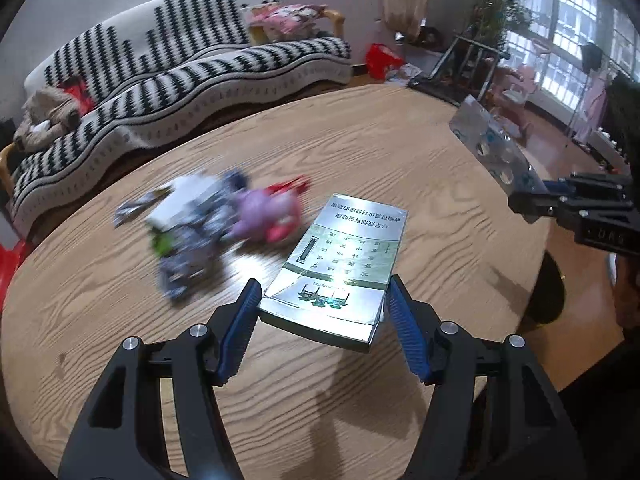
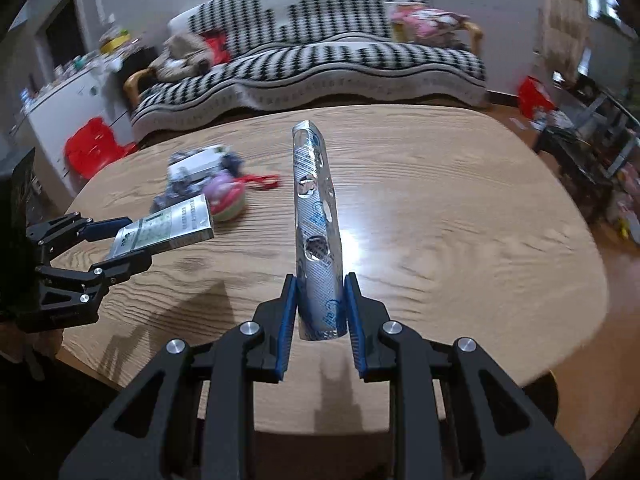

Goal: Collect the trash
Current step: 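Carry the foil tube and leaflet to the black bin and release both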

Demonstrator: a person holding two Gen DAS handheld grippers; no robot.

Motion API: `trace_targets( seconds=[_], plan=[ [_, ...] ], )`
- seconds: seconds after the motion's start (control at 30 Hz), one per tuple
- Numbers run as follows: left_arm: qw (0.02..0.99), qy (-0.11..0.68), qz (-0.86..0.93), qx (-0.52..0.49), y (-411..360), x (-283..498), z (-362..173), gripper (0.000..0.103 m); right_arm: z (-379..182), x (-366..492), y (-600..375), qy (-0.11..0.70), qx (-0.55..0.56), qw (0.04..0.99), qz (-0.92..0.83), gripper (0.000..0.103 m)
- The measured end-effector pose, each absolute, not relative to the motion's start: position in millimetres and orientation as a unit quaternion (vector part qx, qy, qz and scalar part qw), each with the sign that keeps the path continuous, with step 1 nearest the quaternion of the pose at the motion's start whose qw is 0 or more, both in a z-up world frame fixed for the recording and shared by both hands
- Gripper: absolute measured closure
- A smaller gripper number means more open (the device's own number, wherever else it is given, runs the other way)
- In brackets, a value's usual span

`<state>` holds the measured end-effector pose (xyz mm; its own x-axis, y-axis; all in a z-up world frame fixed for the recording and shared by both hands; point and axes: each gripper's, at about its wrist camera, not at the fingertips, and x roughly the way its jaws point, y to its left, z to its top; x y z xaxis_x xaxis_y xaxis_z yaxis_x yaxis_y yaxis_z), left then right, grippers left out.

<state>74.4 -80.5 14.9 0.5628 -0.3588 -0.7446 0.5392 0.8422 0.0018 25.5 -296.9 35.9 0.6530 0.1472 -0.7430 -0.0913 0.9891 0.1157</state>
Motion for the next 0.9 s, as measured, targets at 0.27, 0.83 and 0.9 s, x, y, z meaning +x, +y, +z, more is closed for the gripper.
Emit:
trace_targets(
  seconds=[0.27, 0.83, 0.9],
  plan=[
    [0.851, 0.362, -0.360, 0.119, -203.5, 49.3, 23.6, 0.040, 40.2, -34.7, -417.4, 0.400, 0.104, 0.908, -0.063, 0.079],
    [0.743, 0.393, -0.507, 0.190, -402.9, -24.7, -39.3, 0.040, -5.8, -123.9, -553.3, 0.451, 0.212, 0.836, -0.229, 0.077],
    [0.739, 0.396, -0.511, 0.189, -407.9, -22.7, -40.7, 0.040, -4.8, -121.9, -553.9, 0.453, 0.215, 0.834, -0.231, 0.077]
  ],
)
